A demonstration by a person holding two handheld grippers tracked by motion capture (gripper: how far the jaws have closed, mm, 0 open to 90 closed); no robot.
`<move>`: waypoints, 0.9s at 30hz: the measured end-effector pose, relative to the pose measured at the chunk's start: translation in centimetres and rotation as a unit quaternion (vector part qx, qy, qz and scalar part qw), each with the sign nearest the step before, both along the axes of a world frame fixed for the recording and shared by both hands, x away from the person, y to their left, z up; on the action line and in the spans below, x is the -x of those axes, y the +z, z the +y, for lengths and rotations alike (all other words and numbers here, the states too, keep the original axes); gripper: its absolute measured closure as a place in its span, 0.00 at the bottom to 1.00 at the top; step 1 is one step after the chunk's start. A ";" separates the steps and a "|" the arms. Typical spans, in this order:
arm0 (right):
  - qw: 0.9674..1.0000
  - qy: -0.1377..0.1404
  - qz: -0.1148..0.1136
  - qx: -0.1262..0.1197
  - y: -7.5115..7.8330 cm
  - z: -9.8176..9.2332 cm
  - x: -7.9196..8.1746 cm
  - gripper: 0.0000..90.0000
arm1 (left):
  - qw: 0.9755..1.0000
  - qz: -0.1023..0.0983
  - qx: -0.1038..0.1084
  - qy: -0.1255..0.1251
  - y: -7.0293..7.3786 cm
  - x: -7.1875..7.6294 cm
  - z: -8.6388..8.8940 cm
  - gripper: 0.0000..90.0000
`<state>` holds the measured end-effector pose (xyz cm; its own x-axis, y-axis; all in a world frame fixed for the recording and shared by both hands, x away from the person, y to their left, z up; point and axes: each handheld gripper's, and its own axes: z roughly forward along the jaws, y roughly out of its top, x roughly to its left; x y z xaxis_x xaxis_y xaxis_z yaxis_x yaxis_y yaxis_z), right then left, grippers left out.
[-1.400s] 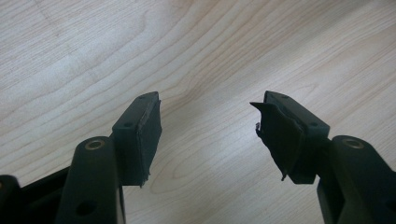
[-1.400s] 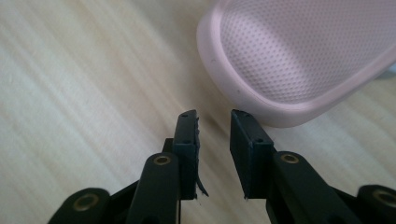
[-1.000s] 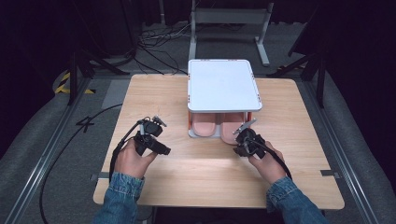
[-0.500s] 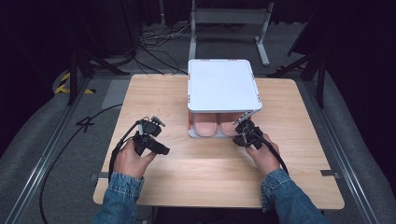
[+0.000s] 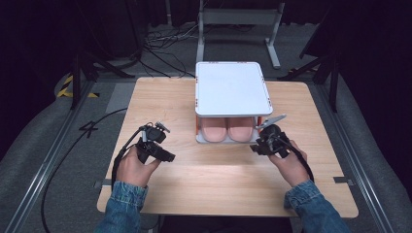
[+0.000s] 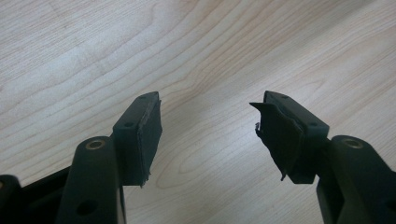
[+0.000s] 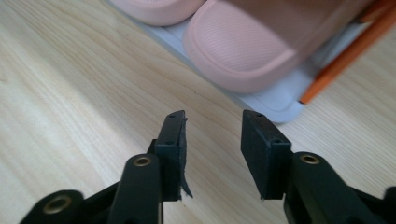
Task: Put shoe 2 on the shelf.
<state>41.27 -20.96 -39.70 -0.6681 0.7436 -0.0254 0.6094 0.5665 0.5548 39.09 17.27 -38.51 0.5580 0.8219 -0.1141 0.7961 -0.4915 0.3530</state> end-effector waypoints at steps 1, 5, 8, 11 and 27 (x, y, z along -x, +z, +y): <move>1.000 -0.002 -0.003 -0.006 0.5 -0.6 0.2 0.66 | 1.000 0.003 0.005 0.001 0.0 0.1 0.0 0.44; 1.000 -0.010 -0.019 -0.016 2.2 -2.6 1.1 0.63 | 1.000 -0.003 0.003 -0.002 0.0 0.4 0.3 0.43; 0.999 -0.022 -0.029 -0.023 3.2 -4.1 1.7 0.57 | 1.000 -0.003 0.004 -0.002 0.0 0.6 0.6 0.43; 0.998 -0.031 -0.034 -0.037 3.9 -5.8 2.2 0.46 | 1.000 -0.012 0.000 -0.006 0.0 0.6 0.8 0.43; 0.995 -0.068 -0.066 -0.005 1.5 -14.2 4.4 0.16 | 0.998 -0.056 -0.002 -0.020 0.3 1.1 1.8 0.42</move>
